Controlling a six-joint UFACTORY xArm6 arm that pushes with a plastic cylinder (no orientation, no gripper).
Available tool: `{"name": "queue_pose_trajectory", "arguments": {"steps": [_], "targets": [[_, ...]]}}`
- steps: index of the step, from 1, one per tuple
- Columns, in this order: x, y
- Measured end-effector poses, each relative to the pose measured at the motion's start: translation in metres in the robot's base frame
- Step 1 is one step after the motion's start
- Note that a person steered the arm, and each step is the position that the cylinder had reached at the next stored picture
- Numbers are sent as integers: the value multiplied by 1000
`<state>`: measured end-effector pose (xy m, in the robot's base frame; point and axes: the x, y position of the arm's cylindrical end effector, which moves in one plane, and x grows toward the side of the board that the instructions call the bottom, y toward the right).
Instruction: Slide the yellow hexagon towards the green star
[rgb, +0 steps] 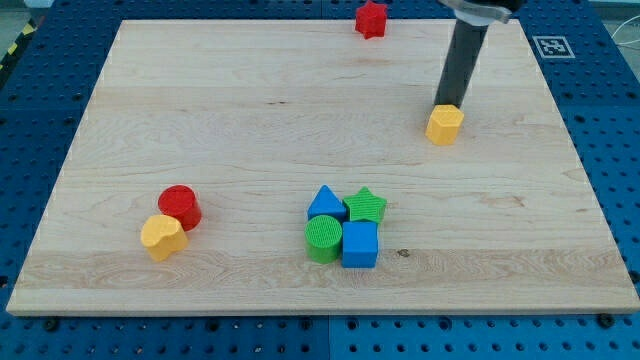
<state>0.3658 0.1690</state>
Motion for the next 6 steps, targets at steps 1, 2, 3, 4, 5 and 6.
{"name": "queue_pose_trajectory", "arguments": {"steps": [1, 2, 3, 4, 5, 6], "targets": [[4, 48], [27, 63], [50, 35], [30, 3], [28, -29], [44, -54]]}}
